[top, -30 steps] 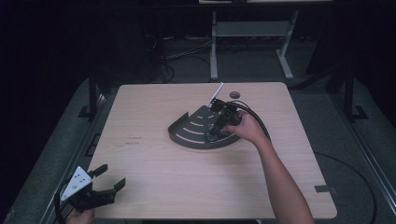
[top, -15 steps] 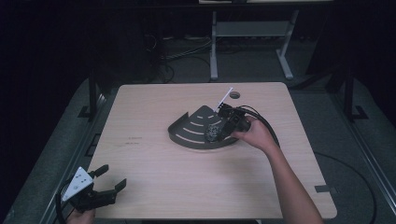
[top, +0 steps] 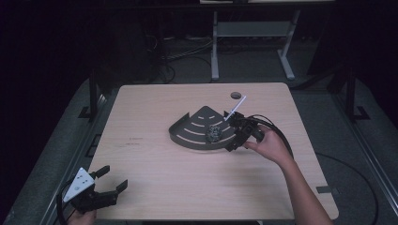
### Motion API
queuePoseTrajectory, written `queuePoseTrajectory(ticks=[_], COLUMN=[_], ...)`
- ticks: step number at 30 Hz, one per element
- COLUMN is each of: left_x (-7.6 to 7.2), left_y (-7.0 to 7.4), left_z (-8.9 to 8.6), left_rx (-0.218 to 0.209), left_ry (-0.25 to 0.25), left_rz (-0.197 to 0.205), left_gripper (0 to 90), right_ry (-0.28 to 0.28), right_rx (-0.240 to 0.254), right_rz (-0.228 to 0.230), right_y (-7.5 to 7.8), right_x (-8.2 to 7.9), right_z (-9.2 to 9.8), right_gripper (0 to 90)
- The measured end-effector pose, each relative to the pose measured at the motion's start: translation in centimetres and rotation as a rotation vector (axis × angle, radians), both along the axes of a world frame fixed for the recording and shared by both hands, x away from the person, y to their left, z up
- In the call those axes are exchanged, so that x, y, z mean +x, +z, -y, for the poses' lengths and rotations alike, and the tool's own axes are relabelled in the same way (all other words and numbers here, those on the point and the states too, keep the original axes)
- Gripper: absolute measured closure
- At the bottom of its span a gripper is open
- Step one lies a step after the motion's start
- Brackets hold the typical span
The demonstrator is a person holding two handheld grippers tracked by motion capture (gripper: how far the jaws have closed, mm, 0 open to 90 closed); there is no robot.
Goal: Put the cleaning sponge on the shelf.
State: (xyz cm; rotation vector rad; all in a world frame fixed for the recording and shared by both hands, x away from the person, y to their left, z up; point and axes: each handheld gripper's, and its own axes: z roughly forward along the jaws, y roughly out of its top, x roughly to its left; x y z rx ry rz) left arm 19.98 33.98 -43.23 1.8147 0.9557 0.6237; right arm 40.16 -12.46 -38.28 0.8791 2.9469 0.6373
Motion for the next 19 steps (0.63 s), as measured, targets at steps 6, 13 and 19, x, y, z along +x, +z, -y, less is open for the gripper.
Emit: queuePoseTrajectory(ticks=[6,13,19], left_x=[0.1,0.1,0.2], left_y=[0.0,-0.1,-0.1], left_z=[0.1,0.2,0.3], left_rx=[0.003,0.005,0.010], left_ry=[-0.003,-0.008,-0.009], left_rz=[-0.002,-0.005,-0.004], left_gripper=[13.3,13.3,13.3], right_ry=[-0.011,-0.019,-0.028], right_rx=[0.013,0.028,0.045], right_rz=[0.007,0.002,0.000], right_y=[-0.3,-0.9,-1.7], right_x=[-1.4,-3.1,-4.4], right_z=[1.2,2.7,3.7], right_gripper=[19.1,19.1,19.0])
